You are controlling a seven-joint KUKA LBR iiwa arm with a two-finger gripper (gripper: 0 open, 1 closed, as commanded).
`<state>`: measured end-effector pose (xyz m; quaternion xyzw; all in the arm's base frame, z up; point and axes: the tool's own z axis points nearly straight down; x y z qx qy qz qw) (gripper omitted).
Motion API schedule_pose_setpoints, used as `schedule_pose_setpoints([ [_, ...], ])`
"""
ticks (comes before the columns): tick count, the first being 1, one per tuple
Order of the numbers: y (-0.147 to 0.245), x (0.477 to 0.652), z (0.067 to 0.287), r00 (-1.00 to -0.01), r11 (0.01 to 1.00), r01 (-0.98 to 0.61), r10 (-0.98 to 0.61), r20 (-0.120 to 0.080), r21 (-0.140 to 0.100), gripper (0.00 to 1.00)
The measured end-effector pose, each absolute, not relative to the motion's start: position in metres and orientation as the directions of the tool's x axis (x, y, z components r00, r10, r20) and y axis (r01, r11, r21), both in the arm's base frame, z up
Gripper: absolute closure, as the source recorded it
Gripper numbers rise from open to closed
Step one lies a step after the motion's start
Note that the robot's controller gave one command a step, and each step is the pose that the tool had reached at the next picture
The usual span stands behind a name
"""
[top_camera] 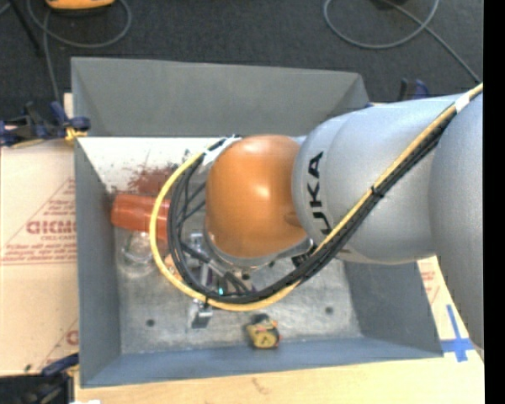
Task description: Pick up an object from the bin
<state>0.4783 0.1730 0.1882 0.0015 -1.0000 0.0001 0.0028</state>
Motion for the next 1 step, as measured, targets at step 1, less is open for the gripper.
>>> schedule_pose_setpoints([
  [1,0.1722,0.4803,0.1918,-1.0,1.0,0.0,0.0,-0.002,0.001,0.0],
])
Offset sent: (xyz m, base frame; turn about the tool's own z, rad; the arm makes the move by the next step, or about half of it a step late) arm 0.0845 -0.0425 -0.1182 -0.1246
